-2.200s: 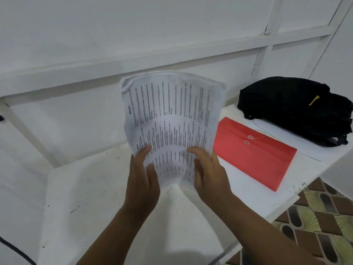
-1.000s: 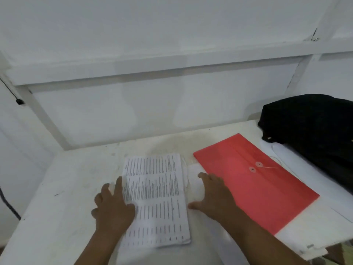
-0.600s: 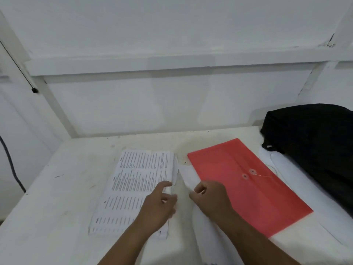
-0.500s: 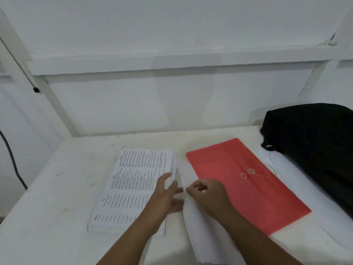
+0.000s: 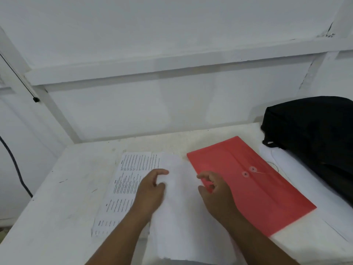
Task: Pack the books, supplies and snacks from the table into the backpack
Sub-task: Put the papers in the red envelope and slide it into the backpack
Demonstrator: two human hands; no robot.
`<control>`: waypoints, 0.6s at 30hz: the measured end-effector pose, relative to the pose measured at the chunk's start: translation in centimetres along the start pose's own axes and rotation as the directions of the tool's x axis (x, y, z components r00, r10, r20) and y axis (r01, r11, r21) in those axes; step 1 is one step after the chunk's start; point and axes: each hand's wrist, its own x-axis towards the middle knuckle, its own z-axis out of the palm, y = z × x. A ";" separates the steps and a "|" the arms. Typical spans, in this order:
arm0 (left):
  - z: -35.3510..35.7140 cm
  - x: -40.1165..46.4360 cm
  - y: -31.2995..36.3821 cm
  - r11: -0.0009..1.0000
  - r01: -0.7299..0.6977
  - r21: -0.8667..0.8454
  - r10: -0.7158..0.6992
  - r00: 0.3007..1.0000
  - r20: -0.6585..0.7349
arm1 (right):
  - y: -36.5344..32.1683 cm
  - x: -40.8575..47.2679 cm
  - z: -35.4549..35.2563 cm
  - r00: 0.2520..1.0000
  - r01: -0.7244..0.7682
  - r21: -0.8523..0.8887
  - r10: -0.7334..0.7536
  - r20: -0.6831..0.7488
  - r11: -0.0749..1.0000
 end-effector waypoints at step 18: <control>-14.5 7.1 -8.5 0.931 -0.170 0.323 0.183 0.983 -0.011 | -0.7 -2.8 11.5 0.938 0.345 -0.618 -0.274 0.210 0.707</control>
